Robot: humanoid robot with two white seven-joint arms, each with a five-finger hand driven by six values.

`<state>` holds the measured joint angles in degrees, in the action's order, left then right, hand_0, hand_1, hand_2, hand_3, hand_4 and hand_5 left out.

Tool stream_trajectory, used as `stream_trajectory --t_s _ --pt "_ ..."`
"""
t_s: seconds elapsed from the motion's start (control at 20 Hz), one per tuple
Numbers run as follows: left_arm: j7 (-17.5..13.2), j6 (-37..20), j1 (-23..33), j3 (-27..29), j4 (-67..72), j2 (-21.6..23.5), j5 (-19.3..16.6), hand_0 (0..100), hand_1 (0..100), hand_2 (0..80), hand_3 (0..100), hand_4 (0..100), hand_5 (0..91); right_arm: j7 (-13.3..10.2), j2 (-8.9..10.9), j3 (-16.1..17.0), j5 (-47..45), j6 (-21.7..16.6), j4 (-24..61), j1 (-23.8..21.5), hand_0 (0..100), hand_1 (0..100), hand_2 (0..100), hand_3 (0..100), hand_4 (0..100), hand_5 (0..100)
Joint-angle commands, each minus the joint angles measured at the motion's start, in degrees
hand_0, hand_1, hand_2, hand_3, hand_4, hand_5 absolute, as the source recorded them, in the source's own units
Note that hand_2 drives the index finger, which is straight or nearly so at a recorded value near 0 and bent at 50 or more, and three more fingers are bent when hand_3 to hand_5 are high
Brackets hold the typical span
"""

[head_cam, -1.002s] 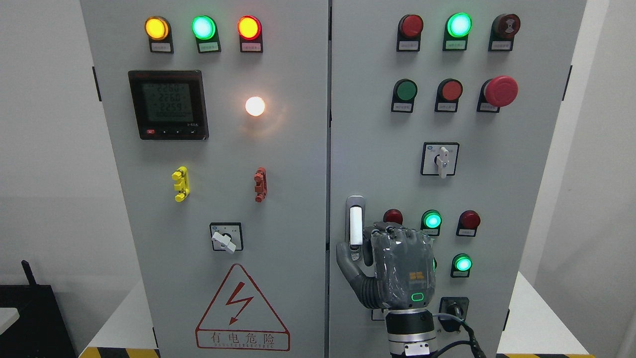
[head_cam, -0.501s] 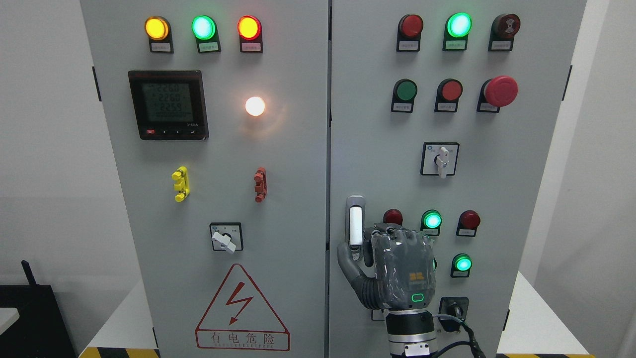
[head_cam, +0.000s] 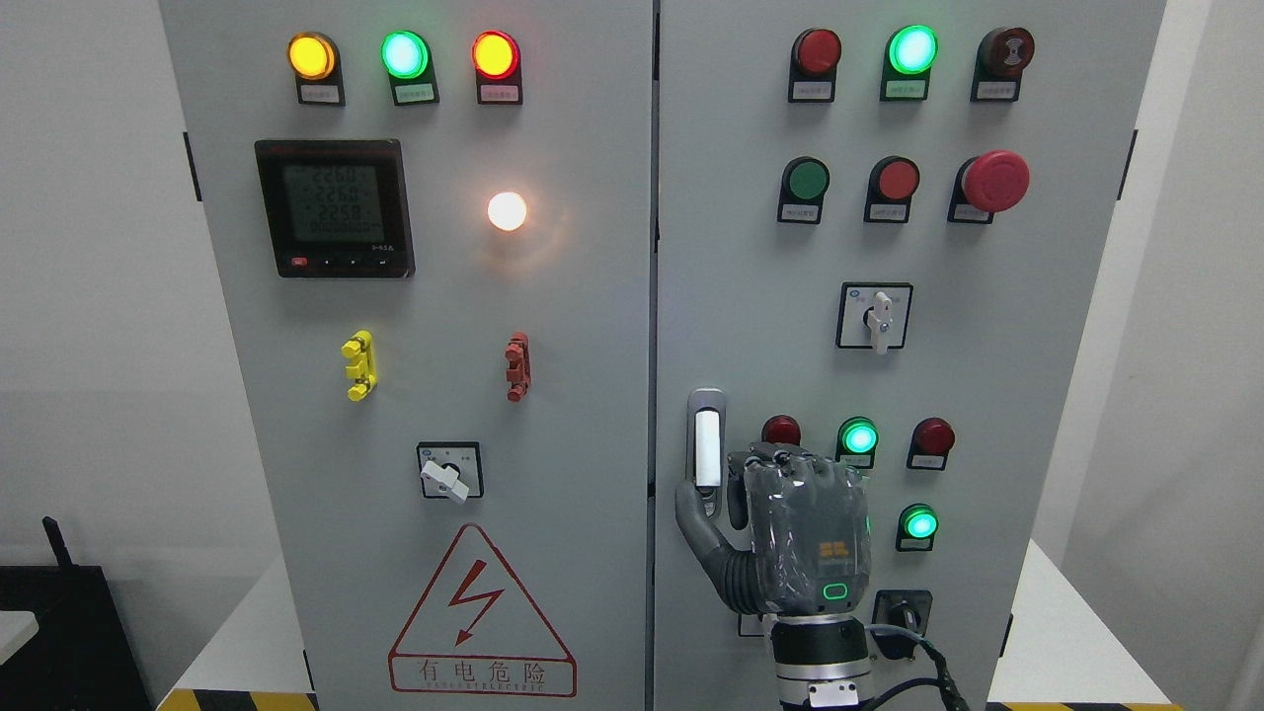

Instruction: Release door handle

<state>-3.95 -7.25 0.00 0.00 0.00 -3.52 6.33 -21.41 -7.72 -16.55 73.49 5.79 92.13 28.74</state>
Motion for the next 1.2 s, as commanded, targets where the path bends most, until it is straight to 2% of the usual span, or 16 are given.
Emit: stream_trajectory --t_s 0.0,1.15 --pt "0.0 0.04 -1.76 -0.61 -0.44 0.0 0.0 12 39 0.0 0 0 0.0 0.06 -0.02 0.82 -0.01 0.01 -0.1 -0.09 40 68 99 100 100 100" --pt "0.0 0.04 -1.76 -0.61 -0.53 0.0 0.0 12 39 0.0 0 0 0.0 -0.29 -0.02 1.34 -0.1 0.01 0.25 -0.18 44 65 99 100 100 100"
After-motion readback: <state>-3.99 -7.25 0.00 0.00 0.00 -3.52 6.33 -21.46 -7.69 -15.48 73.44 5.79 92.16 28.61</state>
